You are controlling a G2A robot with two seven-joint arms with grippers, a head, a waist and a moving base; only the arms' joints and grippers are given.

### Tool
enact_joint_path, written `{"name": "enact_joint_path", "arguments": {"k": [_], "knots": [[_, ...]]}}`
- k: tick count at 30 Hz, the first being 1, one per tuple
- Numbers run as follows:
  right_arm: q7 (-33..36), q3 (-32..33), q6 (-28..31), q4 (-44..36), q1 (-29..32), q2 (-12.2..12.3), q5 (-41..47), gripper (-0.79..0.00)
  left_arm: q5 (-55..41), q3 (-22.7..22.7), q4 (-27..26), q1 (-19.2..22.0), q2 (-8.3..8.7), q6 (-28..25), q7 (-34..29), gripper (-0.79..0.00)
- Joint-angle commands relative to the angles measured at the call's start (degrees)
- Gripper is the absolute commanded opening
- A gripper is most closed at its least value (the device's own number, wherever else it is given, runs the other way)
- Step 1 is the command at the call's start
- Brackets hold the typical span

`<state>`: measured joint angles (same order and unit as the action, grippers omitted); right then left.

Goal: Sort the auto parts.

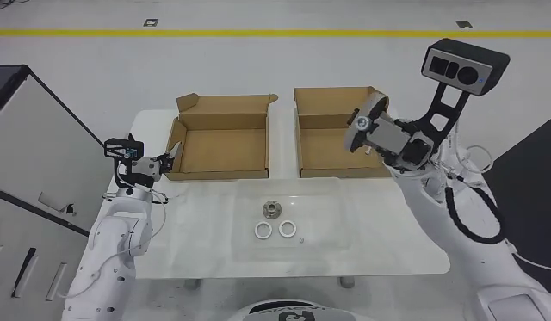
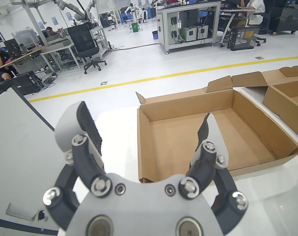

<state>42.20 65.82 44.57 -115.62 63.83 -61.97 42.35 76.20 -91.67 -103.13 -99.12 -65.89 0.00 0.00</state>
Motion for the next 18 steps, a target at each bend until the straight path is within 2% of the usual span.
{"name": "enact_joint_path", "arguments": {"k": [1,9,18], "knots": [[0.82,-0.64,1.49,-0.04,0.14,-0.22,4.02,-0.785,0.00,0.00,0.00,0.00,0.00,0.00,0.00,0.000],[5.20,-1.22,2.95,1.29,0.42,-0.87,13.31,-0.785,0.00,0.00,0.00,0.00,0.00,0.00,0.00,0.000],[6.34,-1.31,2.58,1.47,0.40,-1.02,14.50,-0.785,0.00,0.00,0.00,0.00,0.00,0.00,0.00,0.000]]}}
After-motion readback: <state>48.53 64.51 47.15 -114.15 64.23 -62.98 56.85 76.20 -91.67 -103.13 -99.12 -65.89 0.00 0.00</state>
